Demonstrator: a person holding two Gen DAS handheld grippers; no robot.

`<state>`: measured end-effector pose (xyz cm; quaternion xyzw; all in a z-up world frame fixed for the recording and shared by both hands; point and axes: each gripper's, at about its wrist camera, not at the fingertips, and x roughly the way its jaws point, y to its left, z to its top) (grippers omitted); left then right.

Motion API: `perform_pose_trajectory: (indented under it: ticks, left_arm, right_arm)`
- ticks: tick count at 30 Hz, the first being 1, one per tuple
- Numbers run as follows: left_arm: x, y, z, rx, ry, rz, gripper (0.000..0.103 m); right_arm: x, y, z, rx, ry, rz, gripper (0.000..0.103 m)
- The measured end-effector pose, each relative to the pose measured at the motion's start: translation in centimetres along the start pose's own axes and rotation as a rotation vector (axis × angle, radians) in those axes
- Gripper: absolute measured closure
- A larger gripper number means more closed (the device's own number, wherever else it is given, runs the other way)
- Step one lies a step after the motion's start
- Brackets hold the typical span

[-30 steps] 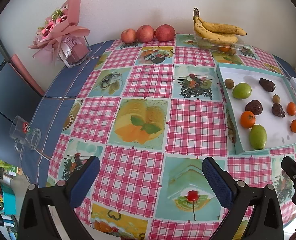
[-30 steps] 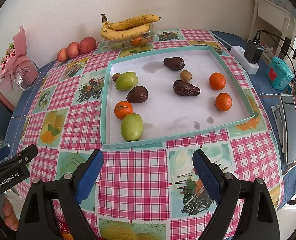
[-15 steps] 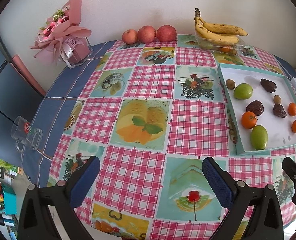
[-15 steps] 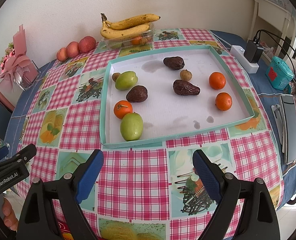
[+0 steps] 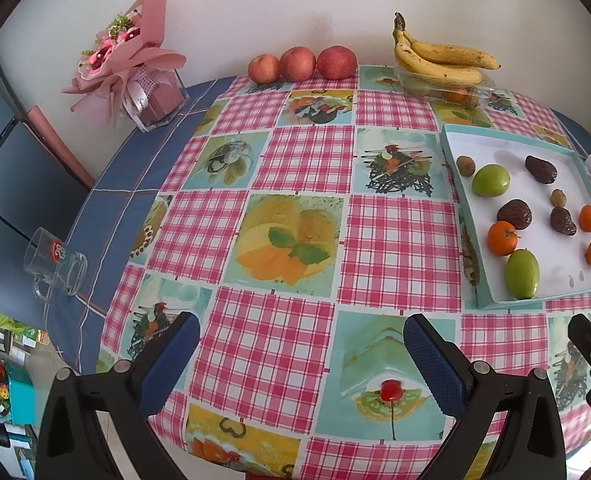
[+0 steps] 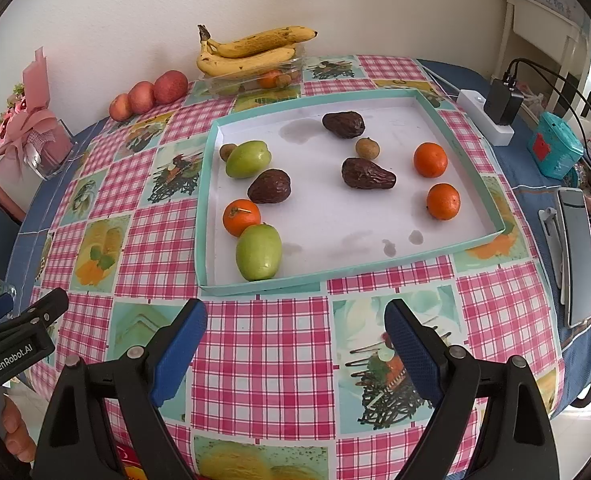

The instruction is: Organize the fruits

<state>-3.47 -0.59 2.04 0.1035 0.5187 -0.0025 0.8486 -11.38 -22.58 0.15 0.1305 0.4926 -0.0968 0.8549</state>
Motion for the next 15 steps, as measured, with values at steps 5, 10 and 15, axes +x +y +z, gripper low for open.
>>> perform_pose_trajectory:
  ticks: [5,10,15]
  left_arm:
    - [0.07,0.02,-0.04,-0.003,0.005,0.005,0.0]
    - [0.06,0.06,-0.03,-0.005,0.005,0.008,0.0]
    - [0.07,0.17,-0.02,-0.01,0.006,0.014,0.0]
  right_arm:
    - [-0.02,-0.25,0.02,0.009,0.0,-0.009,0.012]
    - [0.0,-0.28,0.1,0.009,0.0,-0.013,0.012]
    - [0.0,-0.25,0.11,0.009,0.0,-0.014,0.012]
